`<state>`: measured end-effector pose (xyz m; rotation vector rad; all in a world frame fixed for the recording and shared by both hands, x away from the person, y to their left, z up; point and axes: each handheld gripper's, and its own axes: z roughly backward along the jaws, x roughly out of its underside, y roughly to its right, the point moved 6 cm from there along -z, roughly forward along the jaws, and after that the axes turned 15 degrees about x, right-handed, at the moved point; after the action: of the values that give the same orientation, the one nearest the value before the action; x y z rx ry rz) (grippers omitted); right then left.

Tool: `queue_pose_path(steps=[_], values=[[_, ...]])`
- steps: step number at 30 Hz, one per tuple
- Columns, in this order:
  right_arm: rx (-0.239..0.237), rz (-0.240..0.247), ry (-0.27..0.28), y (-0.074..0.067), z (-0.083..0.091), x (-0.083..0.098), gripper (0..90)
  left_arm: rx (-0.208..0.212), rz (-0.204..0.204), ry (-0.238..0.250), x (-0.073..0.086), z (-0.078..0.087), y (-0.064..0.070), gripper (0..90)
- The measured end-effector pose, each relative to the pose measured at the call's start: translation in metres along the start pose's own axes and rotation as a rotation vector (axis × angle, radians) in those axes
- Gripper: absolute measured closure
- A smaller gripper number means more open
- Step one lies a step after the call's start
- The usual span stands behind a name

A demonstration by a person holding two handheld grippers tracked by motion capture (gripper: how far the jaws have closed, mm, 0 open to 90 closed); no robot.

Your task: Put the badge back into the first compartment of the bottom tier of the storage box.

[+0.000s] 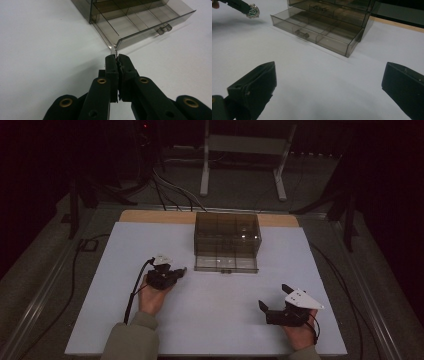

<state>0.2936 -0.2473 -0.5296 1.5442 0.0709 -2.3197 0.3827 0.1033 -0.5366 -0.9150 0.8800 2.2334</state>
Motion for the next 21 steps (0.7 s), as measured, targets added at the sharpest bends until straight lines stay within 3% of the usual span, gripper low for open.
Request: queue_pose_path(steps=[21], values=[[-0.003, 0.004, -0.002, -0.001, 0.000, 0.000, 0.3, 0.019, -0.003, 0.042, -0.014, 0.008, 0.005, 88.7]])
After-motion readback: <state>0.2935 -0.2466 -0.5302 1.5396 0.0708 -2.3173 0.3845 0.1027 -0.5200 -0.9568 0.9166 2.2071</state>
